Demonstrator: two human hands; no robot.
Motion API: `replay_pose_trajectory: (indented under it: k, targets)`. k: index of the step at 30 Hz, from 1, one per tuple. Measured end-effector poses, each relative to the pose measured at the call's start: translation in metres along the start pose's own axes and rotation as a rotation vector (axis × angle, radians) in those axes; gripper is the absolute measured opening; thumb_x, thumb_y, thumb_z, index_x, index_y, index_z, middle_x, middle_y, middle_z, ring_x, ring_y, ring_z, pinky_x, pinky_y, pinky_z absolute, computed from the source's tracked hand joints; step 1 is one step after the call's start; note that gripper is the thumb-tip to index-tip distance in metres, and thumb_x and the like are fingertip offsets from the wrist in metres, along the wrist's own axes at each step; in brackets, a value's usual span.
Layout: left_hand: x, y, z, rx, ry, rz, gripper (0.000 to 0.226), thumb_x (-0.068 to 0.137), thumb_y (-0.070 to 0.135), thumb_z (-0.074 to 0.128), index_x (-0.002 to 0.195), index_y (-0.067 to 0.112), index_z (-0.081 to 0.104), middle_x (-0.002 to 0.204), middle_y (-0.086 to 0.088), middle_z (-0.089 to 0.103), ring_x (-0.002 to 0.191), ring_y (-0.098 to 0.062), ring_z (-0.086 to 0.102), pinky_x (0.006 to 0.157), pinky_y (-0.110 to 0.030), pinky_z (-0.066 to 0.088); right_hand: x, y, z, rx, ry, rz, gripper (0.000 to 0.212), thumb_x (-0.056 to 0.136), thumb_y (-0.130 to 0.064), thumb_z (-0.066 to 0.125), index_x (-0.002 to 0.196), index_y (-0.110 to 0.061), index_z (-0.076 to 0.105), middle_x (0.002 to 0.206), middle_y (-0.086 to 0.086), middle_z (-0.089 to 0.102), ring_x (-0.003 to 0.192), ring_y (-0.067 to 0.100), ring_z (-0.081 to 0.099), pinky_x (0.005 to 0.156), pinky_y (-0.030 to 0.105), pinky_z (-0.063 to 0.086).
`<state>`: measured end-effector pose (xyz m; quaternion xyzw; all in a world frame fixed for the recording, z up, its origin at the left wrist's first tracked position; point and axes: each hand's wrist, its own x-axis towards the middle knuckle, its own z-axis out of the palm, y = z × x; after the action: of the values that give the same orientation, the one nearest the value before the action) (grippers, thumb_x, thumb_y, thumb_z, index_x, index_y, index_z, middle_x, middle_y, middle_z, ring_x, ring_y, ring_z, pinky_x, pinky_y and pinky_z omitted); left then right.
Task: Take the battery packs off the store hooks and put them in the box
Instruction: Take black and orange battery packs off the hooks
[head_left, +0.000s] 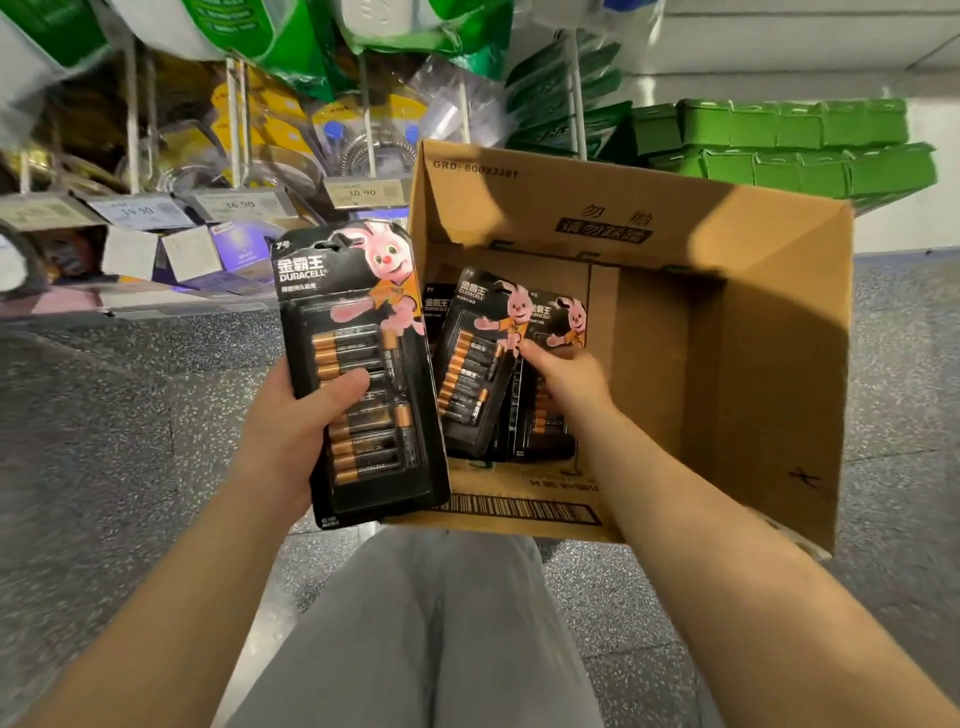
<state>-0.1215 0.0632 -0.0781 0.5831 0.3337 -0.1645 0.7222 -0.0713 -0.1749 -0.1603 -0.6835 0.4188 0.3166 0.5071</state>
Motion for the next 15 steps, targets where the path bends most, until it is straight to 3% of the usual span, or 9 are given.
replay_pose_trajectory:
  k: [2,5,9,15]
  targets:
    - [0.0,-0.001,0.0,0.004,0.003,-0.004,0.042,0.06,0.01,0.075,0.098,0.023,0.061,0.075,0.004,0.074,0.068,-0.015,0.073,0.053,-0.029,0.058,-0.002,-0.003,0.024,-0.016,-0.075,-0.009,0.045,0.08,-0.037,0.075,0.111,-0.019,0.048,0.097,-0.006,0.057,0.101,0.019,0.056,0.089,0.039,0.049]
    - [0.002,-0.001,0.0,0.004,0.022,-0.008,0.037,0.063,0.017,0.069,0.099,0.024,0.062,0.077,0.004,0.075,0.07,-0.017,0.074,0.054,-0.03,0.058,0.001,0.001,0.049,-0.1,-0.07,0.014,0.066,0.075,-0.026,0.081,0.127,-0.013,0.043,0.116,0.005,0.06,0.11,0.027,0.059,0.093,0.044,0.05]
    - [0.0,0.001,-0.001,0.0,0.012,-0.001,0.038,0.062,0.017,0.07,0.099,0.022,0.062,0.079,0.002,0.075,0.071,-0.018,0.074,0.055,-0.031,0.059,0.002,0.008,0.042,-0.04,-0.057,-0.089,0.03,0.087,-0.018,0.069,0.115,-0.015,0.058,0.115,0.006,0.066,0.108,0.025,0.063,0.096,0.045,0.051]
    - [0.001,-0.001,-0.002,-0.017,0.019,-0.003,0.047,0.062,0.021,0.074,0.107,0.017,0.061,0.087,-0.002,0.074,0.076,-0.021,0.073,0.063,-0.039,0.06,-0.048,-0.023,-0.011,0.143,-0.068,-0.273,0.019,0.092,-0.018,0.062,0.11,-0.019,0.062,0.104,0.003,0.073,0.096,0.019,0.071,0.086,0.044,0.057]
